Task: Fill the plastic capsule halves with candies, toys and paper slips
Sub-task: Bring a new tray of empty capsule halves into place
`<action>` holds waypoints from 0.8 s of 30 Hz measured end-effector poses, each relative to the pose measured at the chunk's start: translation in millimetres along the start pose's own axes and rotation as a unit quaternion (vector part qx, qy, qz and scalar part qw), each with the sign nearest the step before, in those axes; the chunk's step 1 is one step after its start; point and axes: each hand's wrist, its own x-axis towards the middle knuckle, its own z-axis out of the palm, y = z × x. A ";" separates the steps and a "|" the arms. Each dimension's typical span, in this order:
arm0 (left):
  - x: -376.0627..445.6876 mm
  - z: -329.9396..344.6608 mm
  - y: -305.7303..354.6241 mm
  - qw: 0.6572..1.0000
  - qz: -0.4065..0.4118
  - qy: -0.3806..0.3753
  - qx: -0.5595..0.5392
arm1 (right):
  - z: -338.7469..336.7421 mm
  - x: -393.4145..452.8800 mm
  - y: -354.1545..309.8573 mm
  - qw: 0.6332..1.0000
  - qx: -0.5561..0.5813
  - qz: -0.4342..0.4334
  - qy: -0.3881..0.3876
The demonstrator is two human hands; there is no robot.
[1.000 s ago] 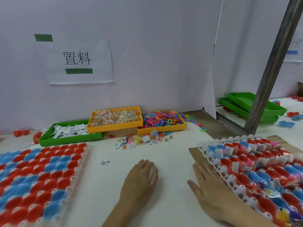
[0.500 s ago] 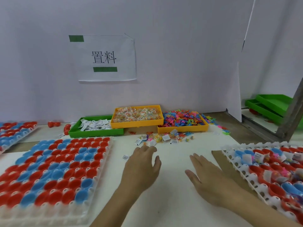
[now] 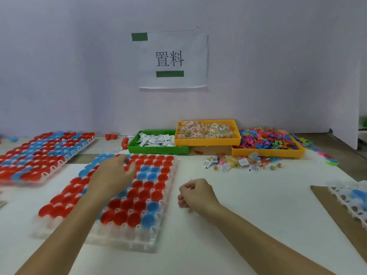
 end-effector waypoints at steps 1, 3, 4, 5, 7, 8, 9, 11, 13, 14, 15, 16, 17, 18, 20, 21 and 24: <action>3.9 -0.2 -8.3 1.000 -0.012 -0.006 0.011 | 7.3 3.1 -2.9 1.000 0.012 0.012 -0.009; 11.0 -0.3 -22.5 0.999 -0.038 -0.010 0.028 | 20.0 9.2 -7.1 0.999 0.018 0.030 -0.023; 14.6 0.1 -29.0 0.998 -0.055 -0.014 0.042 | 25.7 12.3 -8.6 0.999 0.020 0.041 -0.026; 18.0 0.5 -34.7 0.995 -0.072 -0.023 0.062 | 30.7 15.5 -9.1 0.998 0.027 0.053 -0.026; 24.5 0.6 -46.8 0.987 -0.114 -0.045 0.100 | 40.0 22.5 -8.9 0.994 0.068 0.085 -0.020; 27.4 0.4 -53.1 0.983 -0.138 -0.053 0.112 | 43.3 25.3 -8.8 0.990 0.095 0.101 -0.016; 30.0 -0.4 -59.0 0.978 -0.161 -0.060 0.118 | 46.0 28.0 -8.8 0.986 0.117 0.114 -0.012; 34.5 -1.2 -70.8 0.971 -0.197 -0.072 0.117 | 47.9 30.5 -9.4 0.980 0.144 0.138 -0.014; 38.7 -0.6 -81.8 0.966 -0.217 -0.085 0.112 | 48.0 30.1 -9.8 0.974 0.164 0.152 -0.023; 40.5 -0.1 -86.1 0.964 -0.224 -0.096 0.106 | 47.4 29.2 -9.7 0.973 0.168 0.154 -0.026; 42.5 0.4 -89.9 0.962 -0.231 -0.107 0.098 | 47.0 28.6 -9.0 0.974 0.168 0.153 -0.027; 44.1 0.6 -93.0 0.960 -0.236 -0.118 0.090 | 46.5 27.1 -8.7 0.974 0.164 0.151 -0.027; 45.9 0.5 -95.5 0.959 -0.240 -0.124 0.083 | 46.2 26.1 -8.2 0.975 0.161 0.147 -0.029; 47.5 -0.3 -97.1 0.959 -0.243 -0.125 0.078 | 45.5 25.6 -7.6 0.977 0.157 0.142 -0.031; 49.8 -3.2 -98.6 0.959 -0.249 -0.121 0.066 | 43.4 24.4 -6.5 0.980 0.142 0.134 -0.031; 50.5 -4.3 -99.1 0.958 -0.252 -0.121 0.059 | 41.7 23.6 -6.1 0.981 0.136 0.132 -0.030; 50.0 -5.0 -99.4 0.955 -0.267 -0.128 0.029 | 34.8 20.4 -3.3 0.985 0.119 0.121 -0.020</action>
